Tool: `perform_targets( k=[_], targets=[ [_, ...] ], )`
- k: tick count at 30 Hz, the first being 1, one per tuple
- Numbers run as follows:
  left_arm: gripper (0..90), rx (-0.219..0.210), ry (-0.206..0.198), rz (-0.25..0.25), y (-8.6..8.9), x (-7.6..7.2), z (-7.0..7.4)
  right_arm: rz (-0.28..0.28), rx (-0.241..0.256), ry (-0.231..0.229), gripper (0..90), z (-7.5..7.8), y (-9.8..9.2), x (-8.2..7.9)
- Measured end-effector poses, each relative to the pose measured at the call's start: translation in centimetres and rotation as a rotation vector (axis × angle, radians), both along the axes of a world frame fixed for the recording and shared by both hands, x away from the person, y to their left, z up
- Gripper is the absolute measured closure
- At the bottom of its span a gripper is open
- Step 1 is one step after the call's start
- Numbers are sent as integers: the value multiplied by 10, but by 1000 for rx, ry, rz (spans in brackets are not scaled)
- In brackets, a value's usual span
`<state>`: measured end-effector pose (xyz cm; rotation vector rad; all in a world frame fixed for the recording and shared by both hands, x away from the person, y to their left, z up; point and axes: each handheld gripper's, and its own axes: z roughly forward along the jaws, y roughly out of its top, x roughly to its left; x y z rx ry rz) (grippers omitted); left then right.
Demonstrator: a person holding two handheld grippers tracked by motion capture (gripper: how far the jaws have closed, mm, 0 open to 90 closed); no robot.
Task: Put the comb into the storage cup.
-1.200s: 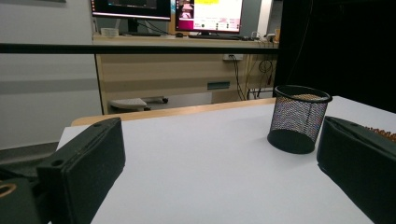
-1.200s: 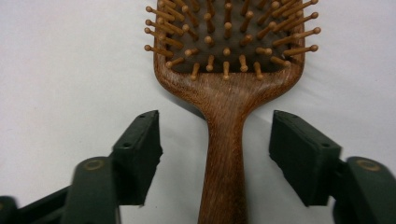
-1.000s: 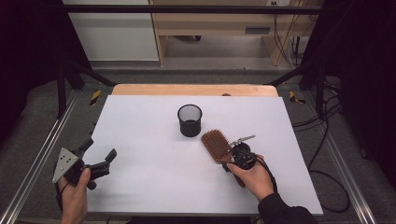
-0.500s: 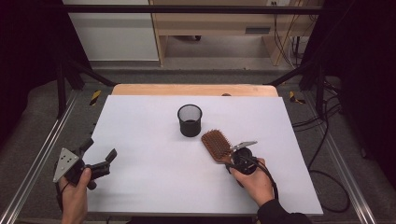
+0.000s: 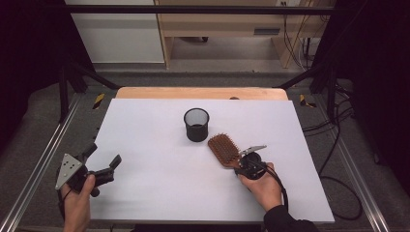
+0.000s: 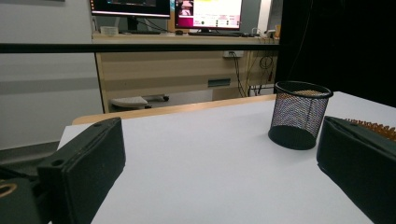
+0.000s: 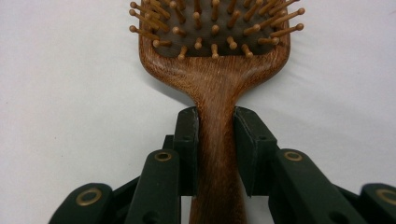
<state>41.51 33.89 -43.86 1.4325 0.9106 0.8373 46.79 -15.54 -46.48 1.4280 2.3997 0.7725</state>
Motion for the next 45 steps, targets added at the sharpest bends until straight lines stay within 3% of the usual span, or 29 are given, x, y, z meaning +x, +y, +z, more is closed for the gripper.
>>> perform_targets(
  k=[8, 15, 19, 23, 26, 33, 41, 45],
  targets=[
    [16, 29, -5, 1, 0, -2, 0, 57, -8, 18, 724, 2, -2, 4],
    [16, 39, -4, 5, -1, -2, 1, 104, -18, -1, 725, 3, -6, -1],
    [16, 49, -6, -1, -3, -2, 1, 118, -20, -9, 725, 4, -9, -5],
    [16, 50, -7, -3, -3, -2, 1, 108, 10, -24, 726, 7, -13, -10],
    [16, 50, -7, -4, -3, -2, 1, 113, 0, -25, 725, 8, -14, -10],
    [18, 41, -10, -2, -2, -2, 1, 112, -29, 29, 724, 7, -11, -5],
    [19, 59, -6, -14, -5, -2, 1, 116, -46, 84, 717, 8, -9, 1],
    [19, 57, -8, -16, -5, -2, 1, 111, -54, 102, 642, 9, -4, 5]
  ],
)
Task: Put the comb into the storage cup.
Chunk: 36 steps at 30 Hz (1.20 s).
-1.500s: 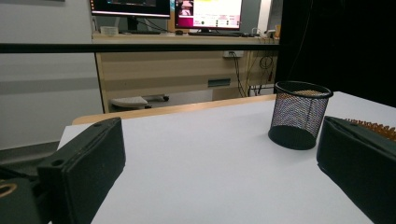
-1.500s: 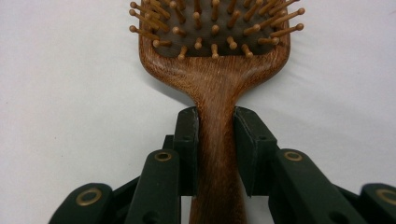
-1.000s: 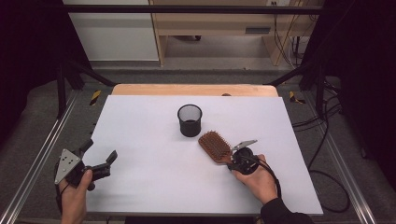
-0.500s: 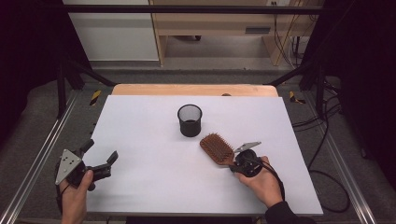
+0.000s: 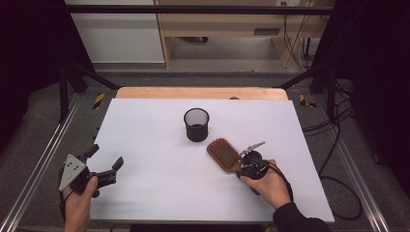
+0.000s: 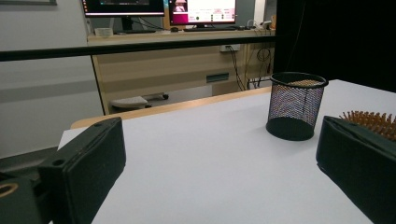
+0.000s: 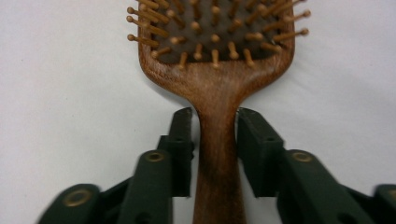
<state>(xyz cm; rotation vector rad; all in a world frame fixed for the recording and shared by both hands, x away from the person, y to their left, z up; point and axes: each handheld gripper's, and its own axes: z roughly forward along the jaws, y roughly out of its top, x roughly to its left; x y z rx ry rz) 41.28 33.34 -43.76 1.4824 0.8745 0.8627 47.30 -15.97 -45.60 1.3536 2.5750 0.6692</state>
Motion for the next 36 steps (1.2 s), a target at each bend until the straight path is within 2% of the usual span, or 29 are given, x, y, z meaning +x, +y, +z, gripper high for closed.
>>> perform_targets(
  k=[7, 12, 14, 15, 19, 23, 25, 28, 34, 36],
  targets=[
    [20, 0, 5, -10, -1, 1, -1, 10, -91, 4, 720, 2, 10, 2],
    [22, 1, 3, -15, -2, 0, 0, 37, -110, 0, 730, 2, 12, 3],
    [22, 3, 1, -15, -2, -1, 1, 40, -94, -12, 730, 1, 10, 1],
    [22, 5, 1, -16, -3, -2, 1, 48, -85, -32, 731, 0, 8, 0],
    [23, -1, -2, -26, -6, -4, 3, 21, -23, -105, 730, 0, 0, -10],
    [26, -13, 10, -60, -14, -7, 5, 24, 33, -164, 731, 5, -5, -16],
    [26, -10, 16, -86, -24, -9, 8, 29, 55, -195, 730, 9, -6, -19],
    [24, -22, 47, -130, -39, -9, 10, 31, 93, -238, 730, 13, -8, -22],
    [26, -8, 84, -241, -85, -5, 16, 17, 164, -323, 730, 15, -13, -30],
    [27, -26, 93, -276, -98, -1, 20, 20, 183, -352, 731, 19, -13, -31]
  ],
)
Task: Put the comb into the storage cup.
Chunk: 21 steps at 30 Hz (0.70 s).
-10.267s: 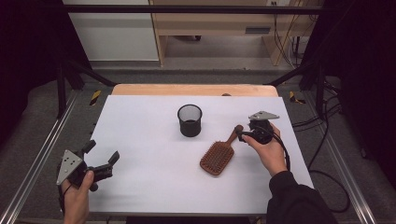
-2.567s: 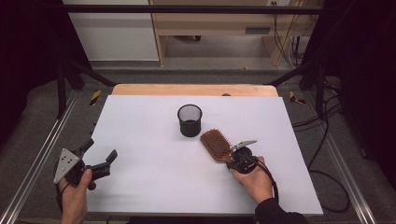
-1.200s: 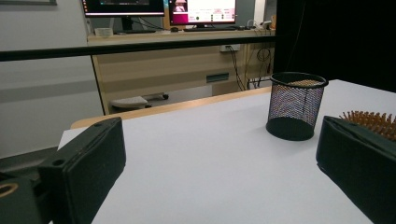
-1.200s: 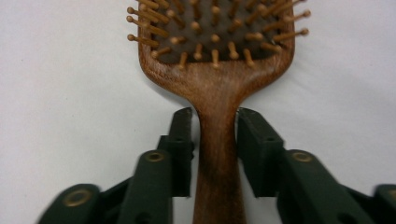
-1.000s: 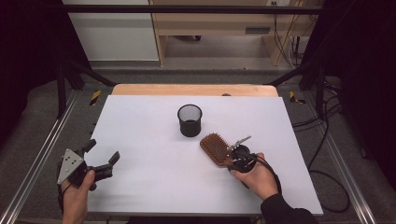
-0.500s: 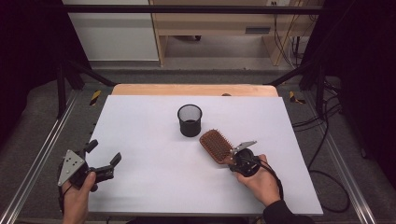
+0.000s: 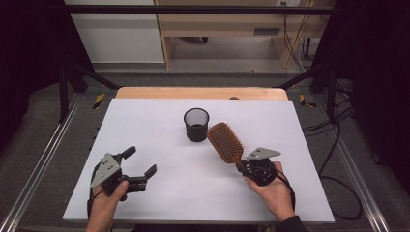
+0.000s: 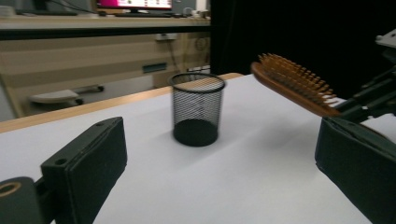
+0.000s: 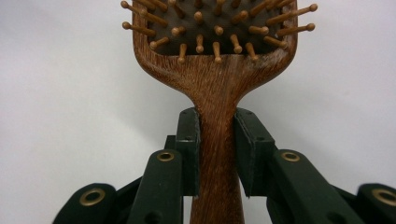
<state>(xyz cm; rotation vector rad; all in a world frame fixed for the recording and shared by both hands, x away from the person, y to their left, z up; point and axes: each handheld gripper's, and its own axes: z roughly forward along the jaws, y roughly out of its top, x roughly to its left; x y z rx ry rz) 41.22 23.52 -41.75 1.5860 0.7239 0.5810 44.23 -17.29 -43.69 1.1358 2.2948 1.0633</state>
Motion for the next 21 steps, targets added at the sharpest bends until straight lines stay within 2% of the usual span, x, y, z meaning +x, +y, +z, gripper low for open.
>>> perform_targets(
  k=[6, 8, 10, 12, 16, 18, 20, 21],
  targets=[
    [33, -49, 43, -99, -49, 19, 27, 20, 84, -109, 731, 19, 3, -4],
    [31, -33, 51, -126, -66, 25, 38, 24, 106, -135, 731, 23, 7, -4],
    [13, -16, 46, -121, -81, 32, 48, 29, 121, -148, 731, 25, 11, -5],
    [12, -18, 53, -133, -90, 38, 53, 42, 132, -175, 731, 28, 15, -5],
    [13, -83, 108, -153, -104, 50, 58, 60, 149, -224, 731, 35, 24, -5],
    [15, -119, 115, -153, -107, 54, 62, 69, 169, -247, 731, 37, 29, -6],
    [19, -162, 133, -182, -110, 58, 65, 70, 196, -259, 731, 36, 33, -8],
    [20, -162, 146, -195, -112, 60, 66, 74, 204, -264, 731, 36, 34, -10]
  ],
)
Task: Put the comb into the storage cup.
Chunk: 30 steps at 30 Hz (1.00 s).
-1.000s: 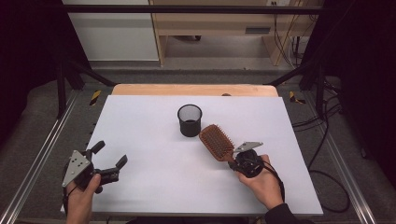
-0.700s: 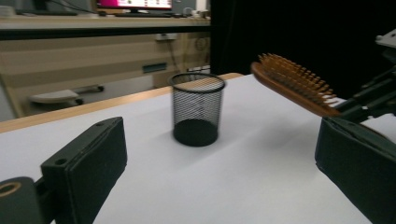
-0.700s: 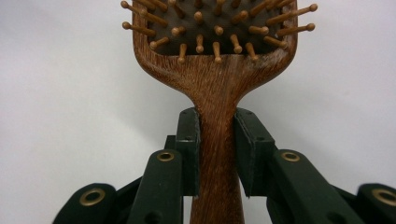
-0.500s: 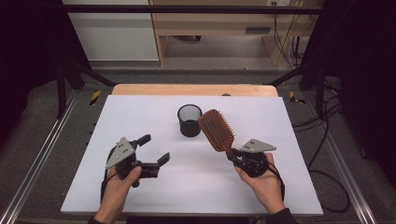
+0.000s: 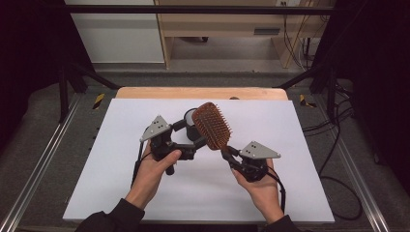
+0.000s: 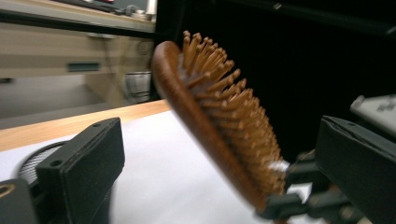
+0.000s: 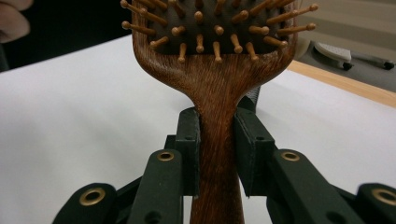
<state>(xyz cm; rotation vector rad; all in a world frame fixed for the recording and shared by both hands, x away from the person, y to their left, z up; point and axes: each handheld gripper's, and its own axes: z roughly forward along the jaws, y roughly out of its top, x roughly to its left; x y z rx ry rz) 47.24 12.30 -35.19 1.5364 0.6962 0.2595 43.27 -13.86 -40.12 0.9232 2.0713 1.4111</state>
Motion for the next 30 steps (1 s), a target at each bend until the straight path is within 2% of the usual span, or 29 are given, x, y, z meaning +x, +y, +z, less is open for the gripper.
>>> perform_targets(
  k=[2, 6, 11, 15, 17, 23, 27, 30],
  targets=[
    [23, 7, 18, -5, -3, 3, -1, 8, 3, -8, 731, 1, 2, -2],
    [46, -40, 68, -4, -8, 9, -5, 17, 5, -11, 731, -1, 5, -3],
    [79, -45, 75, 3, -10, 13, -6, 16, 8, -14, 730, -5, 7, -5],
    [99, -80, 99, 19, -7, 16, -4, 17, 6, -18, 730, -9, 11, -6],
    [109, -94, 116, 12, -7, 17, -4, 14, 6, -17, 730, -10, 11, -6],
    [170, -89, 143, -2, -7, 19, -4, 14, 7, -16, 730, -11, 12, -6],
    [254, -87, 160, -3, -9, 20, -6, 21, -6, -15, 730, -13, 14, -6],
    [301, -74, 166, 16, -11, 20, -6, 26, -8, -11, 730, -15, 16, -6]
  ],
)
